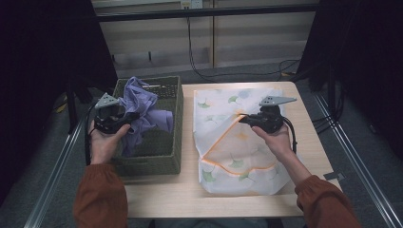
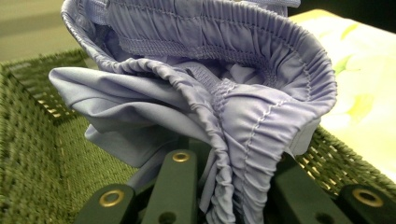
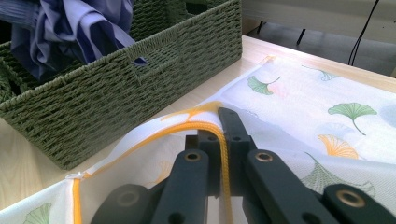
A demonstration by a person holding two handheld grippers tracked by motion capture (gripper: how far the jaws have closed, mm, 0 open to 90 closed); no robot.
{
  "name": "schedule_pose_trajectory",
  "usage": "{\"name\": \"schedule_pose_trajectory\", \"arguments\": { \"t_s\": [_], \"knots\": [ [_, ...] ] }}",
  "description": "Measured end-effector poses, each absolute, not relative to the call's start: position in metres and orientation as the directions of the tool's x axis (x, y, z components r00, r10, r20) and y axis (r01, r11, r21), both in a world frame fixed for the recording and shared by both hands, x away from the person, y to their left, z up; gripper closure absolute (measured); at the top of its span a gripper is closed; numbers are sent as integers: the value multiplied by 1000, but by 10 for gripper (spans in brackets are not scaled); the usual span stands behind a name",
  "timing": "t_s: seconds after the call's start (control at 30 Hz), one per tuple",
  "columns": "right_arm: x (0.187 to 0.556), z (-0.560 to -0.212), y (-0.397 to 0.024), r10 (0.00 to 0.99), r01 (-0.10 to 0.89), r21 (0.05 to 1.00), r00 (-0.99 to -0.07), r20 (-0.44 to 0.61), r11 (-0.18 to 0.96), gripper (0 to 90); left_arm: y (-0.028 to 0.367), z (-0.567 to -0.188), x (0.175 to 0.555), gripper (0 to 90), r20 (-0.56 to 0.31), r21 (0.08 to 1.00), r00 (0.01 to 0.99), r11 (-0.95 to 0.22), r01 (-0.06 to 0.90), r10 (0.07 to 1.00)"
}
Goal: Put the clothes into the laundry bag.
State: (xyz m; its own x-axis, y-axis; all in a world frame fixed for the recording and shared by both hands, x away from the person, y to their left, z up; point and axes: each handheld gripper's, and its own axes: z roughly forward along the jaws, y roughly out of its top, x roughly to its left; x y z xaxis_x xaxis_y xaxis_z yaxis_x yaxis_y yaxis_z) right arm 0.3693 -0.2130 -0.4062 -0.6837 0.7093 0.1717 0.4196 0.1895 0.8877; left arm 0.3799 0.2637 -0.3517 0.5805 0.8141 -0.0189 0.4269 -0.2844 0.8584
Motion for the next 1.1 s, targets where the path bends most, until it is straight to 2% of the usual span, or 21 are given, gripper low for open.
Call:
{"name": "schedule_pose_trajectory", "arguments": {
  "t_s": [0.43,1.1],
  "knots": [
    [369,-406,-213,711,417,889,-682,171,187,893,263,-333,367,818,-15,908,593,-238,345,805],
    [368,-406,-212,706,412,891,-688,167,191,894,265,-313,352,817,-15,941,613,-196,275,790]
  ]
}}
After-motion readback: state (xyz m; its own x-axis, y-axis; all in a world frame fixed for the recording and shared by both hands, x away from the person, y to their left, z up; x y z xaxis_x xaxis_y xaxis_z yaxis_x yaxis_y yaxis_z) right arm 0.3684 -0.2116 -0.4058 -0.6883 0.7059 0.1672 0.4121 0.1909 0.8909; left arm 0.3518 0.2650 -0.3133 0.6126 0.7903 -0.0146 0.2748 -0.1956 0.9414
